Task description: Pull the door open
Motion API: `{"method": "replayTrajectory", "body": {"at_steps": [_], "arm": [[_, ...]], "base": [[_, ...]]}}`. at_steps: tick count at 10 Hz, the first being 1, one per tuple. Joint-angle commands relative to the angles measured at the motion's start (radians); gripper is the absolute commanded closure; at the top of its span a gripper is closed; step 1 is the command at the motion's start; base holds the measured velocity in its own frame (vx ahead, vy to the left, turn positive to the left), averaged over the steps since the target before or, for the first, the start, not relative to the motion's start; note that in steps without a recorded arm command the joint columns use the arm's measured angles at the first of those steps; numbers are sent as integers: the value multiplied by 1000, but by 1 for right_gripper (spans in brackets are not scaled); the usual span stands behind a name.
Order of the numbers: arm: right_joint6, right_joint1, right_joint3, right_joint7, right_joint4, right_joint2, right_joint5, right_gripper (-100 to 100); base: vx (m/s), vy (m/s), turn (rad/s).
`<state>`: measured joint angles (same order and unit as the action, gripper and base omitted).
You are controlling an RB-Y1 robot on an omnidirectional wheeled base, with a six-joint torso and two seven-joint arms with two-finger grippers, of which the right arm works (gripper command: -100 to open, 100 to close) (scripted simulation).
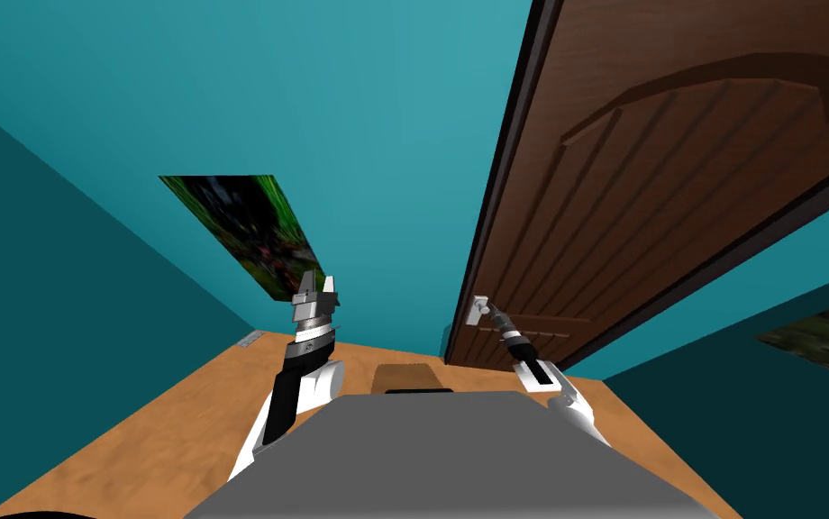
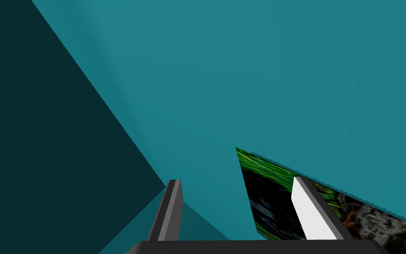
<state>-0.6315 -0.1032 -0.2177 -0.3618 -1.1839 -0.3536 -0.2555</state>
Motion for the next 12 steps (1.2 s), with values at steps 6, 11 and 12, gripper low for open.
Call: {"method": "replayTrajectory", "body": {"at_steps": [6,11,12], "arm": [[-13,-70,-37,-163,-22,-24,-93,-100],[-25,-132,-69,-303,-41,-44,-174,-100],[-26,-141,-74,-323,-44,-47,-186,-100]], "base": [[-25,86,-73],[-44,94,-81],[-30,74,-52]]}}
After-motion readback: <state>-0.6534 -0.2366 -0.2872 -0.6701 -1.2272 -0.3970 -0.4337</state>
